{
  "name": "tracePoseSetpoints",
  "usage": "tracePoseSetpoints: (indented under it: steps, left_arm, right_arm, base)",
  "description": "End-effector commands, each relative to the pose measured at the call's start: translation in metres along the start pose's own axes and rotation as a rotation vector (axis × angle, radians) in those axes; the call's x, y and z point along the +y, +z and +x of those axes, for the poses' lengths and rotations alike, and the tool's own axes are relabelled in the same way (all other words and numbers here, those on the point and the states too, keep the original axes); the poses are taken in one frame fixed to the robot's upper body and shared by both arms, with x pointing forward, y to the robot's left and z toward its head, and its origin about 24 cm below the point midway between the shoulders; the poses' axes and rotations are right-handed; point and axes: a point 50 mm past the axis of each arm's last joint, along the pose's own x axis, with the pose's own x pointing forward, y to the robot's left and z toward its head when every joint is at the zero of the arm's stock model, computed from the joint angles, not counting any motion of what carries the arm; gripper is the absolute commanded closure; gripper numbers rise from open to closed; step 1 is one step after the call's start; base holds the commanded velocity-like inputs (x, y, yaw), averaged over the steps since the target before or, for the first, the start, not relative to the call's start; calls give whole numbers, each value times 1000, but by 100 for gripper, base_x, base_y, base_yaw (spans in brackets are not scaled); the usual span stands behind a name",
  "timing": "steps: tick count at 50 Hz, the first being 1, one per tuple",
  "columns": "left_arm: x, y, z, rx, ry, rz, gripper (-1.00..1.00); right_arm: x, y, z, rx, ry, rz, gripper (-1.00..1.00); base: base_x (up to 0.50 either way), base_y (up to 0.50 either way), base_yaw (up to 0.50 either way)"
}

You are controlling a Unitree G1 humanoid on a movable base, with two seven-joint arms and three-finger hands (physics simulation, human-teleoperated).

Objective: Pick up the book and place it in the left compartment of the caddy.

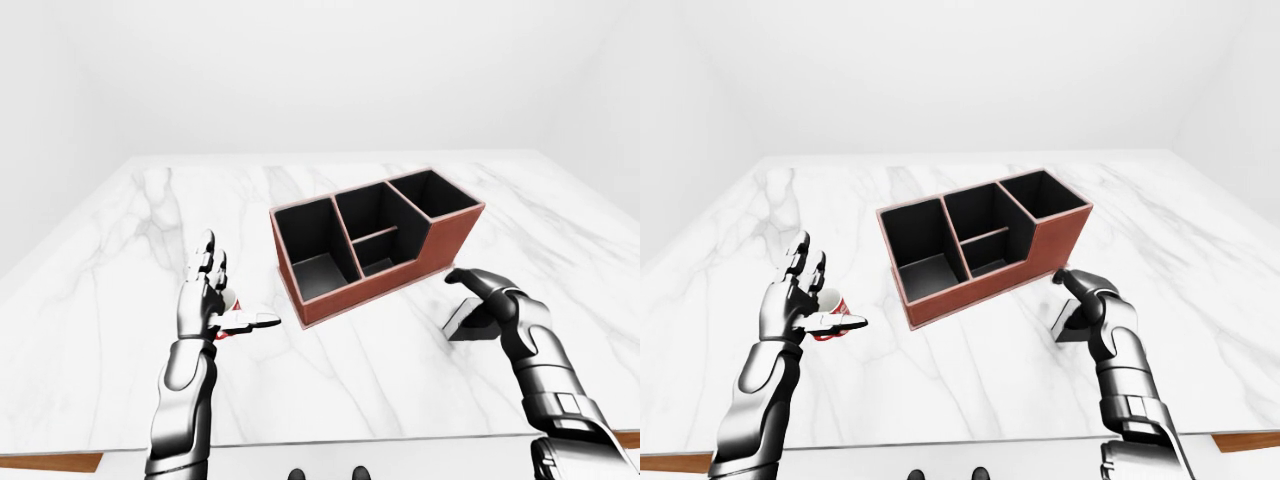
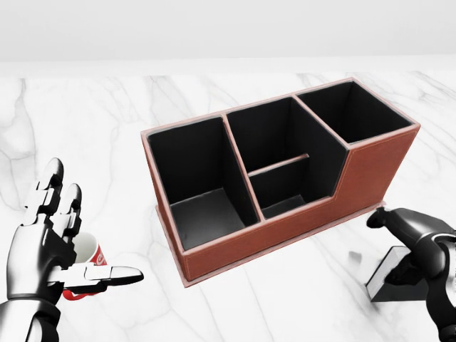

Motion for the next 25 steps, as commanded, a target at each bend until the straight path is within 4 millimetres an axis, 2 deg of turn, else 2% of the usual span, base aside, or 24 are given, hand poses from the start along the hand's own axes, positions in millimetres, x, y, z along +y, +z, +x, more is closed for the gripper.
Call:
tracePoseSetpoints:
  steps: [1, 18, 25]
  left_arm:
    - [1, 0, 0, -1, 1, 0, -100]
    - [3, 0, 2, -1, 9, -3, -100]
    - [5, 3, 2, -14, 12, -5, -100]
  right_arm:
    - [6, 7, 5, -5, 9, -12, 100]
    - [1, 13, 4, -26, 5, -13, 100]
    - [-25, 31, -10, -88, -9, -51, 100]
  base:
    - [0, 0, 0]
    - [0, 0, 0]
    - [0, 0, 0]
